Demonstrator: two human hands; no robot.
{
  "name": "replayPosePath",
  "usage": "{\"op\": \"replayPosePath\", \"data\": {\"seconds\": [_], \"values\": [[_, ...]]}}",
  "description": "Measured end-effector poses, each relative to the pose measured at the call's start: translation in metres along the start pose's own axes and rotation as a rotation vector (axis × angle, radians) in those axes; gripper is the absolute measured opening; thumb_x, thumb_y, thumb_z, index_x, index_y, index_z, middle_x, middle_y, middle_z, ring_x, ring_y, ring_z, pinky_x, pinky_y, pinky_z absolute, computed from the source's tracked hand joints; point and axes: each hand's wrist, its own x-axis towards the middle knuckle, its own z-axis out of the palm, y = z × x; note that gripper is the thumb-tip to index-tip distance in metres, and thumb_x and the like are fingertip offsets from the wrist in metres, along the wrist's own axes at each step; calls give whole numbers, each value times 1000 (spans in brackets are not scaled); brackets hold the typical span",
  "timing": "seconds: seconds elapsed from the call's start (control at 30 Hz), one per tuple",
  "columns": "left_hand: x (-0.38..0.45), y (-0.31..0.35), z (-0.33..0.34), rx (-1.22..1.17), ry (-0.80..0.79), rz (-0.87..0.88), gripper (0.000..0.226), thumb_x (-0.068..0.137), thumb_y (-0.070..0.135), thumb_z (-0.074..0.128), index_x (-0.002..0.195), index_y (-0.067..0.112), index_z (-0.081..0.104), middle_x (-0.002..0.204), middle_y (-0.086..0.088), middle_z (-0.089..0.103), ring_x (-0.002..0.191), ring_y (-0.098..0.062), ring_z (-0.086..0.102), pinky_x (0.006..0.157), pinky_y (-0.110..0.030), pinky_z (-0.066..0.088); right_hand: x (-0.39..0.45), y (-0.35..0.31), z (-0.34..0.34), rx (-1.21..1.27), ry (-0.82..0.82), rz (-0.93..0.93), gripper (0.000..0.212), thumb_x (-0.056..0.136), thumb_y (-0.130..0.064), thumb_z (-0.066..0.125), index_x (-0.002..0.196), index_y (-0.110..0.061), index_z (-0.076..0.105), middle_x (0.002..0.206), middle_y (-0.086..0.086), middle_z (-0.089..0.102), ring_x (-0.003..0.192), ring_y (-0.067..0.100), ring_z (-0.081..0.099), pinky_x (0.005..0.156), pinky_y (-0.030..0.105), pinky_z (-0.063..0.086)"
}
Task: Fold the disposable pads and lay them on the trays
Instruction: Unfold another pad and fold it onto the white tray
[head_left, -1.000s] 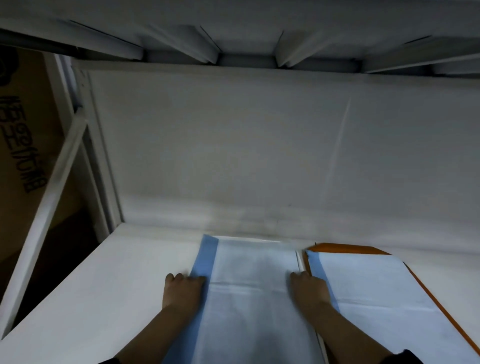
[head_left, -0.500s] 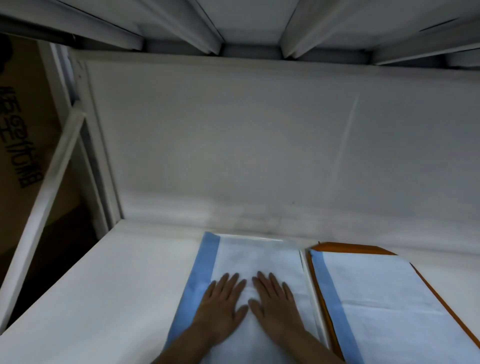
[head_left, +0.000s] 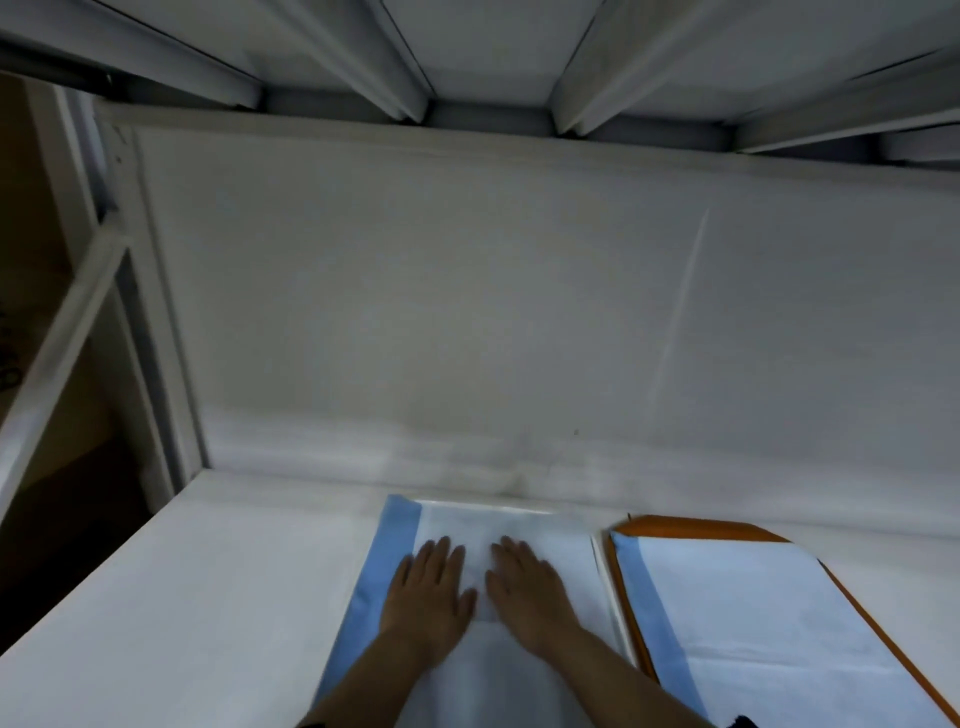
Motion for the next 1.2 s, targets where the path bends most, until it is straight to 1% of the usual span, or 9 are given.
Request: {"op": "replayPosePath", "data": {"seconds": [0.13,0.23,0.33,0.47,0.6,0.77,0.9,1.1,1.2], "values": [[20,12,7,66,-66,101,67,97,49,18,152,16,-1,160,1,-3,148,-17,-2,120,-36,-2,18,-12,-4,64,-87,-76,50,102,-27,29,150,-17,21,159,0,14,146,17,11,119,38,9],[18,7,4,47,37,54,94,83,73,-7,144,16,37,151,0,33,134,-24,43,116,-39,2,19,0,-2,-87,-150,-62,57,101,-34,35,151,-16,15,160,1,2,147,24,1,118,46,7],[17,-16,8,31,48,22,120,55,86,-22,146,30,33,154,-5,16,142,-32,27,110,-40,-13,20,23,-6,-63,-115,92,65,98,-53,26,152,-24,8,160,-4,-3,147,19,-3,118,44,2],[13,-42,14,80,92,59,86,89,69,8,96,19,78,101,-9,74,93,-27,71,116,-37,-10,14,47,-12,-152,-94,149,71,96,-57,28,152,-19,8,160,4,-2,148,22,0,118,39,3],[14,-44,-7,83,-36,-75,84,74,64,31,107,-1,71,113,-17,68,115,-30,61,113,-35,-12,15,41,-20,-227,7,190,58,95,-44,34,141,-9,34,150,13,29,138,27,30,111,36,24],[33,-21,-11,117,53,114,69,59,55,33,88,11,79,97,-9,74,82,-18,72,78,-34,55,23,16,-23,-194,-62,34,56,100,-20,32,152,-13,11,159,4,9,146,19,12,114,34,19],[35,5,-24,121,-59,245,75,74,43,32,140,11,44,148,-6,39,132,-22,45,104,-35,40,29,7,-13,-205,-156,-51,60,100,-23,36,152,-16,7,160,2,3,147,19,7,117,36,18],[46,-34,7,177,66,106,59,56,48,36,82,17,79,89,-11,73,74,-31,70,82,-41,42,29,30,-17,-172,-156,86,60,99,-43,29,152,-23,11,160,2,-1,147,21,2,116,41,12],[31,-38,-19,225,-70,-44,71,60,49,35,103,7,73,106,-18,68,117,-34,53,101,-48,28,25,46,-19,-232,-114,137,59,97,-46,28,148,-18,21,159,9,9,145,26,13,113,41,18]]}}
